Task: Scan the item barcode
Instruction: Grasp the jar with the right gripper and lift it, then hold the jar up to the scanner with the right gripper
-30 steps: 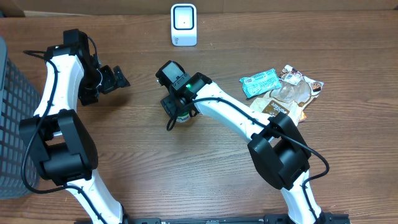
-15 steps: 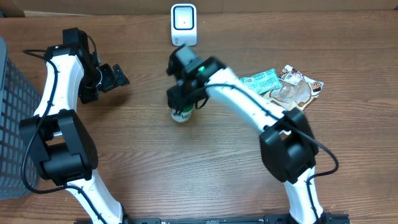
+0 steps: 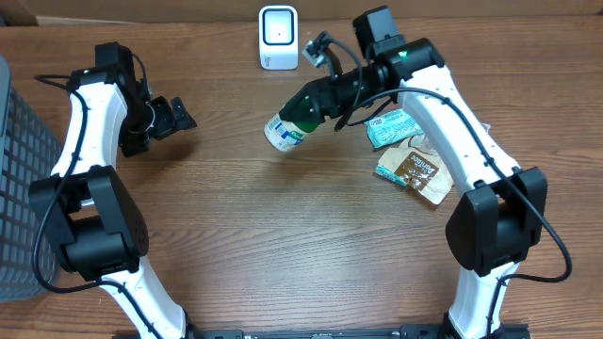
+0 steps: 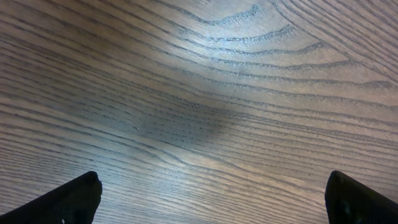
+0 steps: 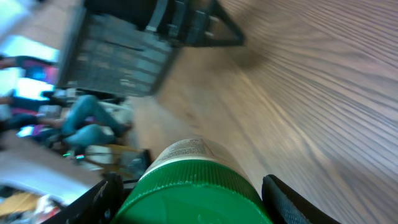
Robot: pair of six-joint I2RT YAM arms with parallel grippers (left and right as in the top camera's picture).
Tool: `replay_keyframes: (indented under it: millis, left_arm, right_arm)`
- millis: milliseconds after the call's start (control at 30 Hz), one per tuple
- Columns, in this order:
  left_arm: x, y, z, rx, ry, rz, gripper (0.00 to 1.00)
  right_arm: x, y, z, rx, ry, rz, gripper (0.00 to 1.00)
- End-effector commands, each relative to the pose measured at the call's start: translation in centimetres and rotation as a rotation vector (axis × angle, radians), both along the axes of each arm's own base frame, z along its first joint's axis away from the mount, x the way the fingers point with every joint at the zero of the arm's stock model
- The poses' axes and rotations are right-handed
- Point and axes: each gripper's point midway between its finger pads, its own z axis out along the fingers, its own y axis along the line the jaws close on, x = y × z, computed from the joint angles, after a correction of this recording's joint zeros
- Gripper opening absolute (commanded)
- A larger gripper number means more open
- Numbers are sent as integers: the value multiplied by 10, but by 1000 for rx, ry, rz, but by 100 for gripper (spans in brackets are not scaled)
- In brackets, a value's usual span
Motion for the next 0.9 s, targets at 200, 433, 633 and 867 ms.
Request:
replay_keyframes:
  millis: [200, 433, 633, 867]
  left_arm:
    - [3, -3, 4, -6, -14, -3, 100]
    - [3, -3, 4, -6, -14, -3, 99]
    - [3, -3, 4, -6, -14, -3, 100]
    - [3, -3, 4, -6, -14, -3, 100]
  right_arm:
    - [-15, -8, 84, 348, -81, 139, 47]
    - [-5, -5, 69, 259, -129, 99, 48]
    - [26, 4, 16, -104, -275, -53, 48]
    - [105, -13, -7, -579, -676, -376, 47]
